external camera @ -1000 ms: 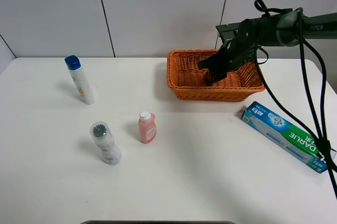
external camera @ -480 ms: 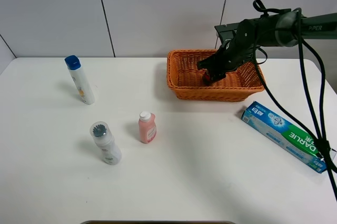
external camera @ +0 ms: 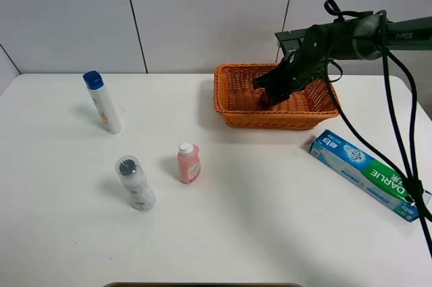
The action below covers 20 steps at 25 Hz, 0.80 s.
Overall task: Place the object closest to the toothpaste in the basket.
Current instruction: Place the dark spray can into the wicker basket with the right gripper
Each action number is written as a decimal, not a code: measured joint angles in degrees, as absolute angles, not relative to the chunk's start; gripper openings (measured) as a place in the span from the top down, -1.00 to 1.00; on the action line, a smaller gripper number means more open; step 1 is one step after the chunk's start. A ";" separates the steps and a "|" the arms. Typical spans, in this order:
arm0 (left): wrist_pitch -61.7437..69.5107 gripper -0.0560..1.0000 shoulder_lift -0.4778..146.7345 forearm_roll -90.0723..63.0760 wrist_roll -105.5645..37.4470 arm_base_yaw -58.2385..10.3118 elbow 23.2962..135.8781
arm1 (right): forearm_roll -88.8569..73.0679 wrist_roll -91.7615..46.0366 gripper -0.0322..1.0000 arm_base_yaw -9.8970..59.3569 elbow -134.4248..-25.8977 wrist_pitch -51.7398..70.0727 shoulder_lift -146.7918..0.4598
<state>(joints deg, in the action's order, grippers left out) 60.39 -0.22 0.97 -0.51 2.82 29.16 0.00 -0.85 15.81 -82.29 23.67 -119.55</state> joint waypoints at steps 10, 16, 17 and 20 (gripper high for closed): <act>60.39 -0.88 -0.22 0.97 -0.51 2.82 29.16 | 0.00 -0.85 -0.94 15.81 -82.29 21.62 -119.55; 60.39 -0.88 -0.22 0.97 -0.51 2.82 29.16 | 0.00 -0.85 -0.98 15.85 -82.29 21.13 -119.55; 60.39 -0.88 -0.22 0.97 -0.51 2.82 29.16 | 0.00 -0.85 -0.98 15.85 -82.29 21.13 -119.55; 60.39 -0.88 -0.22 0.97 -0.51 2.82 29.16 | 0.00 -0.85 -0.98 15.85 -82.29 21.13 -118.98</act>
